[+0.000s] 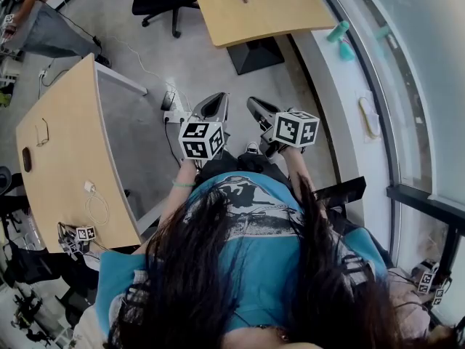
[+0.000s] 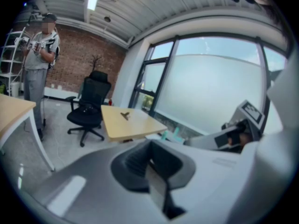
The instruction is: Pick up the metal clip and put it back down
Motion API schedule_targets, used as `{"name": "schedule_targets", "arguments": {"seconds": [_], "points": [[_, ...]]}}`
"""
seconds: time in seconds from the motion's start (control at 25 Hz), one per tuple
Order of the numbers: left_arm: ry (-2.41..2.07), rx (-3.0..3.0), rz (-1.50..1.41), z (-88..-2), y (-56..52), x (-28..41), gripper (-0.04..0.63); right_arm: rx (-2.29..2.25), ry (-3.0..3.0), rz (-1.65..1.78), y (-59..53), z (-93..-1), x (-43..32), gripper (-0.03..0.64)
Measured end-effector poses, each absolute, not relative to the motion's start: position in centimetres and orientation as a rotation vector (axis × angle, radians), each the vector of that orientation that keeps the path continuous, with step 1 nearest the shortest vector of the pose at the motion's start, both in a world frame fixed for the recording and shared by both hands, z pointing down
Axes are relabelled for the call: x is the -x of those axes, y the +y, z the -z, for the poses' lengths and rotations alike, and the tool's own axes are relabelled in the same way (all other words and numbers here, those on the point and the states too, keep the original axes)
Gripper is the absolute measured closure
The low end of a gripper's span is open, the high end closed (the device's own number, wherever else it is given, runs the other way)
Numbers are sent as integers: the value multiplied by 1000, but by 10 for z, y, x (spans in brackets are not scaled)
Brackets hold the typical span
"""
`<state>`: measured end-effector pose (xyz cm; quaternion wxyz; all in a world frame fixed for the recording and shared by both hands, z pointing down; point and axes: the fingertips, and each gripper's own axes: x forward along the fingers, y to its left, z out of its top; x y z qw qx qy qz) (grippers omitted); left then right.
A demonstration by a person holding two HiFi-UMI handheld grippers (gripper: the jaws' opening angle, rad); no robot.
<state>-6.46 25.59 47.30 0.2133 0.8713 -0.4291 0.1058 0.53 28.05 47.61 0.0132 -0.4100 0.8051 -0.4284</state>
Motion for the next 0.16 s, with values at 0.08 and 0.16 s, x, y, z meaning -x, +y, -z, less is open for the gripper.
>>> {"name": "schedule_targets", "arguments": {"seconds": [0.08, 0.16], "points": [[-1194, -2413, -293, -474, 256, 67, 594, 1275, 2511, 1338, 281, -476, -3, 592], [-1198, -2407, -293, -475, 256, 68, 594, 1272, 2514, 1343, 281, -477, -2, 593]]}}
